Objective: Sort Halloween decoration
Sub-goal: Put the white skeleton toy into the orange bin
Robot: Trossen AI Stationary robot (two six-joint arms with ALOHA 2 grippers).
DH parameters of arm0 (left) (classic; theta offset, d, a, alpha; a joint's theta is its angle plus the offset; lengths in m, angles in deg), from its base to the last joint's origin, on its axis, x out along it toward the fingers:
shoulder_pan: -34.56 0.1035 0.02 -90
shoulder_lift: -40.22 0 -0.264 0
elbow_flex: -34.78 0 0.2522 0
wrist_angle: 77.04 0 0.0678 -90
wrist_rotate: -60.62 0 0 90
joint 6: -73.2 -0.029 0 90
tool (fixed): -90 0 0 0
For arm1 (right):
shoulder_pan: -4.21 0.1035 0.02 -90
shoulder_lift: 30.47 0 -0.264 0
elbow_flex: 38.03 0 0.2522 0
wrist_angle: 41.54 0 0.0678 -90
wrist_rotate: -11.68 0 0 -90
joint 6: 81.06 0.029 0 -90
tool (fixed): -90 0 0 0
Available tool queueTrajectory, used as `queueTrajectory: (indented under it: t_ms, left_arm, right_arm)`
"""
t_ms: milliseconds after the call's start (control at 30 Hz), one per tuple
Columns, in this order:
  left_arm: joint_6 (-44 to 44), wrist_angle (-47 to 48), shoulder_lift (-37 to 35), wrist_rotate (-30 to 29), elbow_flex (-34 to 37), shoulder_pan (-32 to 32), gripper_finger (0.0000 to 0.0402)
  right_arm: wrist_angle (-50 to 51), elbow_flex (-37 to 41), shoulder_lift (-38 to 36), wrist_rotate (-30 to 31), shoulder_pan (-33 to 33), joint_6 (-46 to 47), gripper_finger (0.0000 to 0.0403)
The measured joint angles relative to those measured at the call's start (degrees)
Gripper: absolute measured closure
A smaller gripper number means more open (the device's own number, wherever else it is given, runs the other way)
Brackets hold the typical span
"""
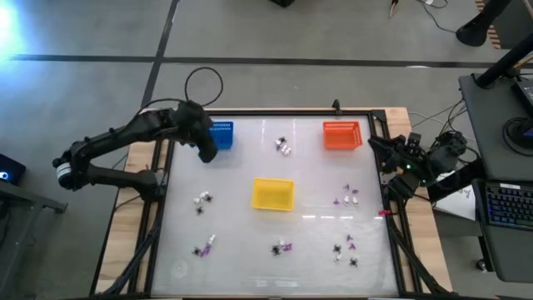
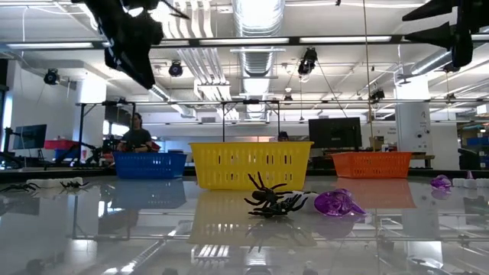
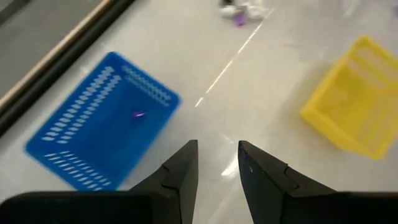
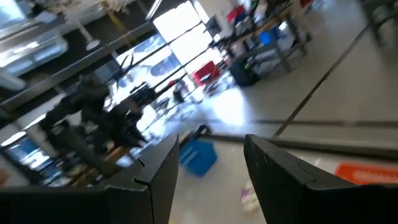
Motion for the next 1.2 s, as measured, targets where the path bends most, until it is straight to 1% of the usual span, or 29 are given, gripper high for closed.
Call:
queueTrajectory:
  t_ms: [100,200,400,500,567,667,767,833,900,1000,1100,1200]
  left_arm:
    - [1.2,0.0,-1.1,0.0,0.0,-3.6,0.0306]
    - [1.6,0.0,-1.5,0.0,0.0,-6.6,0.0306]
    - [1.4,0.0,-1.8,-0.1,0.1,-9.6,0.0306]
    - [0.3,0.0,-2.0,-0.1,0.1,-10.0,0.0306]
    - [-0.6,0.0,-2.1,0.0,0.1,-10.1,0.0306]
    - [-2.0,0.0,-2.4,0.1,0.1,-10.1,0.0306]
    - [-3.8,0.0,-2.7,0.2,0.1,-10.2,0.0306]
    - [-5.3,0.0,-3.0,0.2,0.1,-10.2,0.0306]
    - [-6.7,0.0,-3.2,0.2,0.1,-10.2,0.0306]
    - [-8.4,0.0,-3.4,0.2,0.1,-10.2,0.0306]
    - [-9.5,0.0,-3.4,0.2,0.1,-10.2,0.0306]
    - [-10.3,0.0,-3.4,0.2,0.1,-10.2,0.0306]
  right_arm:
    - [3.4,0.0,1.7,-2.9,0.0,5.6,0.0227]
    - [3.4,0.0,5.4,-5.1,0.0,8.6,0.0227]
    - [3.2,-1.4,17.0,-7.6,-0.2,13.4,0.0227]
    - [3.7,-3.8,23.4,-7.9,-1.4,15.8,0.0227]
    - [5.1,-6.1,27.3,-9.7,-2.7,16.9,0.0227]
    - [13.2,-10.8,32.9,-15.8,-5.8,21.2,0.0227]
    - [26.7,-15.9,38.9,-22.4,-9.4,28.2,0.0227]
    - [36.1,-19.2,42.8,-28.1,-11.6,32.1,0.0227]
    - [42.8,-21.6,46.1,-33.9,-13.4,34.7,0.0227]
    - [47.1,-23.5,50.0,-41.6,-15.3,41.0,0.0227]
    - [47.0,-24.5,53.0,-46.8,-15.8,50.4,0.0227]
    - [46.6,-24.9,56.5,-50.2,-15.8,58.8,0.0227]
